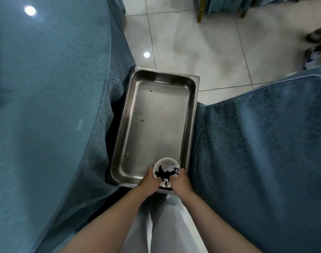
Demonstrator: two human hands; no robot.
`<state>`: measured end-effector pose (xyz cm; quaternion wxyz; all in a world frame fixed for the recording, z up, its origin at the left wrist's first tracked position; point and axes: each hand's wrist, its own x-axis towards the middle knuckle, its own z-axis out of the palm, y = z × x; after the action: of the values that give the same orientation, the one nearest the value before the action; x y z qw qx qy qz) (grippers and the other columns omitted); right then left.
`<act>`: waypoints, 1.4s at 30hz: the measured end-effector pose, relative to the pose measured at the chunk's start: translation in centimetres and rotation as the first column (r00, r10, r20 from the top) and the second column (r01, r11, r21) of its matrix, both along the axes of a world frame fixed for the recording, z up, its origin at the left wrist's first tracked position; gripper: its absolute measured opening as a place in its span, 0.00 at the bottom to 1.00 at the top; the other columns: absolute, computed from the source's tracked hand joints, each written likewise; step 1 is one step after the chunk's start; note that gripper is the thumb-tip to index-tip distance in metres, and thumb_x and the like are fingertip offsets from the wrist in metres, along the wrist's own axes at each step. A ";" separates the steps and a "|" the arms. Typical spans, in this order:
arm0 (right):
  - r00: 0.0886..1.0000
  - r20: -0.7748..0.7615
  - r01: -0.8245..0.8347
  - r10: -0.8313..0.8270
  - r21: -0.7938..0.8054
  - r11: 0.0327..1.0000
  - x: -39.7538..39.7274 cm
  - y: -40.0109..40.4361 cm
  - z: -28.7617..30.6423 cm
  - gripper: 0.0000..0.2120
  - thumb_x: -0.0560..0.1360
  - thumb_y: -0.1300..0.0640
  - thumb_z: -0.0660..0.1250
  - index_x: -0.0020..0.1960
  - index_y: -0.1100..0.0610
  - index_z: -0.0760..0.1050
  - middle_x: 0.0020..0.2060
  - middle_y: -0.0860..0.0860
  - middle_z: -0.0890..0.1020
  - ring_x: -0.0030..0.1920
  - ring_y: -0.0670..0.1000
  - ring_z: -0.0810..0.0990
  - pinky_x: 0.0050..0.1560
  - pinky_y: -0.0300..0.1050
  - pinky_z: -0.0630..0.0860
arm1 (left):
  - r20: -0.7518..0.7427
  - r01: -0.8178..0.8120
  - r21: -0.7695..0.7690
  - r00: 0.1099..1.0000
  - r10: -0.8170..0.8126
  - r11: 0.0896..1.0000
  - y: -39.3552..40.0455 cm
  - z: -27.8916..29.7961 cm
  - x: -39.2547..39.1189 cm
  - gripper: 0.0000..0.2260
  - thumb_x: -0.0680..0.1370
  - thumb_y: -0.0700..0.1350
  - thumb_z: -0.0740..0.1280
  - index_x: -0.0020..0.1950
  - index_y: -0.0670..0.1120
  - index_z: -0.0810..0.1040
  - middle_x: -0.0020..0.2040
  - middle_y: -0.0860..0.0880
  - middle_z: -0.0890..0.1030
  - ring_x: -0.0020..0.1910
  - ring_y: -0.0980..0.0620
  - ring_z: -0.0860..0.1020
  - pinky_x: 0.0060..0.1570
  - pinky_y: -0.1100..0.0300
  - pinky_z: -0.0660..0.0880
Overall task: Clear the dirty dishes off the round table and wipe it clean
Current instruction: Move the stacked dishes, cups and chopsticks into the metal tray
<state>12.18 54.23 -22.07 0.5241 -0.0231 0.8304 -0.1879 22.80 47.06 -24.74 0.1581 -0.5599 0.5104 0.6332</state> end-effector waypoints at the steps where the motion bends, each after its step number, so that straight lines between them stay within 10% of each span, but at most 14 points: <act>1: 1.000 -0.014 -0.018 0.018 -0.008 1.000 -0.1 -0.1 0.6 0.20 0.75 0.63 0.62 0.67 0.59 0.68 0.61 0.56 0.78 0.60 0.57 0.77 0.58 0.45 0.74 | 0.016 0.040 -0.018 0.999 -0.040 0.999 -0.2 0.6 0.0 0.19 0.70 0.42 0.65 0.60 0.53 0.68 0.55 0.52 0.78 0.55 0.52 0.76 0.57 0.56 0.74; 8: 0.951 -0.167 -0.268 0.262 -0.019 0.963 -0.9 -0.8 6.7 0.23 0.74 0.61 0.63 0.69 0.61 0.67 0.66 0.57 0.72 0.65 0.58 0.73 0.64 0.47 0.71 | 0.065 0.290 -0.163 0.957 -0.283 0.943 -2.5 0.5 1.9 0.18 0.71 0.48 0.62 0.60 0.55 0.76 0.56 0.54 0.80 0.57 0.49 0.78 0.55 0.56 0.75; 18: 0.647 -0.492 -0.693 0.582 -0.062 0.718 -3.5 -5.6 20.3 0.30 0.78 0.56 0.60 0.77 0.58 0.56 0.74 0.55 0.62 0.74 0.54 0.59 0.76 0.49 0.57 | 0.148 0.421 -0.582 0.896 -0.418 0.696 -7.9 19.8 3.3 0.19 0.79 0.43 0.62 0.71 0.48 0.71 0.68 0.51 0.72 0.66 0.53 0.71 0.67 0.59 0.67; 30: 0.253 -0.677 -0.953 0.691 -0.053 0.298 -0.6 -15.4 29.9 0.32 0.80 0.55 0.56 0.80 0.56 0.47 0.78 0.55 0.53 0.78 0.53 0.50 0.77 0.48 0.46 | 0.056 0.010 -0.844 0.996 0.070 0.536 -11.0 29.2 12.5 0.17 0.79 0.44 0.63 0.68 0.46 0.73 0.66 0.51 0.73 0.66 0.52 0.70 0.67 0.64 0.61; 42: 0.002 -0.713 -0.998 0.701 -0.042 -0.040 14.8 -25.2 30.1 0.31 0.79 0.52 0.55 0.78 0.59 0.52 0.76 0.57 0.58 0.77 0.55 0.55 0.76 0.47 0.51 | -0.009 -0.307 -0.835 0.837 0.548 0.456 -11.7 28.9 29.3 0.29 0.71 0.56 0.56 0.63 0.41 0.77 0.61 0.44 0.78 0.61 0.43 0.75 0.64 0.54 0.68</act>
<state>26.95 29.02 8.02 0.2438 -0.7632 0.5983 -0.0129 52.14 35.32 4.17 -0.2152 -0.7570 0.5559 0.2675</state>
